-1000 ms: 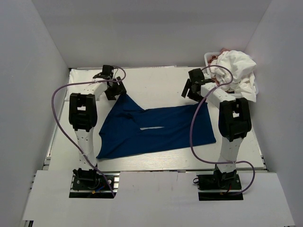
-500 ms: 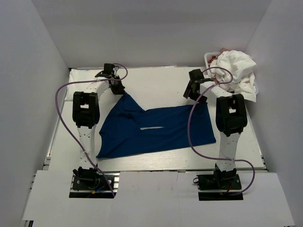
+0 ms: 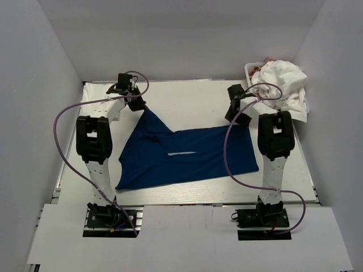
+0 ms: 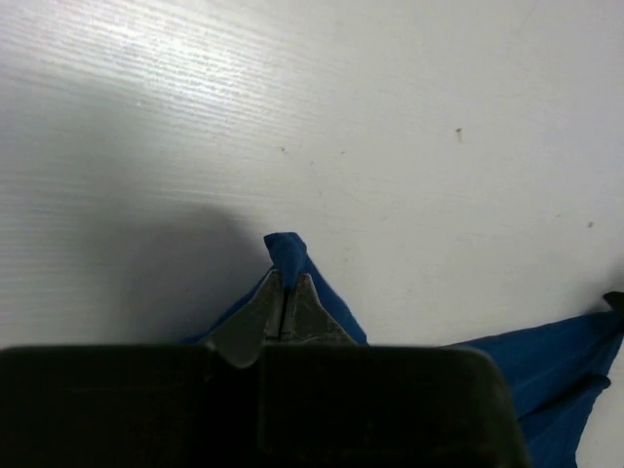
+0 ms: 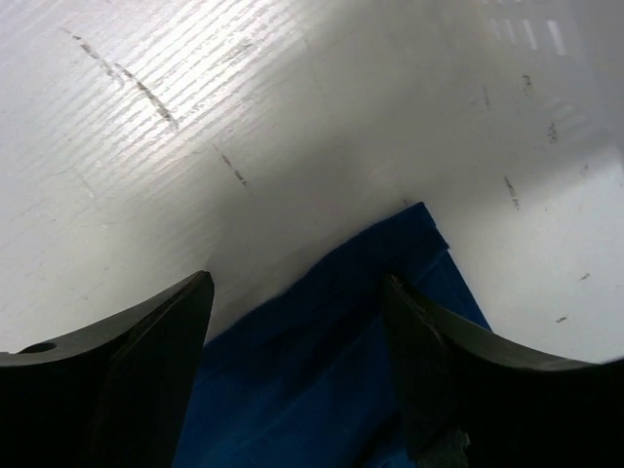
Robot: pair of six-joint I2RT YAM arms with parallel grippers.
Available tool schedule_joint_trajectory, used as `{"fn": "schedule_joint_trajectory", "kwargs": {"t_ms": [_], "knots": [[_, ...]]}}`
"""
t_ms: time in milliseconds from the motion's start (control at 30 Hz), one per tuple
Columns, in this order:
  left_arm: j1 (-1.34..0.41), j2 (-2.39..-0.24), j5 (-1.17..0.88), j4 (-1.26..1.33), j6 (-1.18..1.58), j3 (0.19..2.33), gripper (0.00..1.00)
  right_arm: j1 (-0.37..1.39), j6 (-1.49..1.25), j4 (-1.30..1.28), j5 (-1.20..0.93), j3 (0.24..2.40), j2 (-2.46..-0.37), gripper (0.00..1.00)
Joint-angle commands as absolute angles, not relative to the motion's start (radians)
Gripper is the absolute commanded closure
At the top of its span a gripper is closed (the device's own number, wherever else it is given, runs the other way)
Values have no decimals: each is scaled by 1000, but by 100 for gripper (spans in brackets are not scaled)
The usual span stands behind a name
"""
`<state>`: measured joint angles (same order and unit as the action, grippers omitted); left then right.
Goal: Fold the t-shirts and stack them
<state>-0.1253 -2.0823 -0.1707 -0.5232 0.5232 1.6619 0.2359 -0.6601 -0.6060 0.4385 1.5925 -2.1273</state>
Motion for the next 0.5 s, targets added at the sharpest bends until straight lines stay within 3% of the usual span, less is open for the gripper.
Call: {"fn": "schedule_joint_trajectory", "kwargs": {"t_ms": [0, 300, 467], "knots": [[-123, -1996, -166, -497, 515, 1657, 100, 232, -680, -679, 511, 1606, -2097, 25], [-123, -1919, -175, -477, 525, 1562, 100, 232, -643, -677, 549, 1598, -2069, 20], [-123, -1896, -175, -477, 525, 1551, 100, 226, -643, -663, 505, 1628, -2126, 30]]}}
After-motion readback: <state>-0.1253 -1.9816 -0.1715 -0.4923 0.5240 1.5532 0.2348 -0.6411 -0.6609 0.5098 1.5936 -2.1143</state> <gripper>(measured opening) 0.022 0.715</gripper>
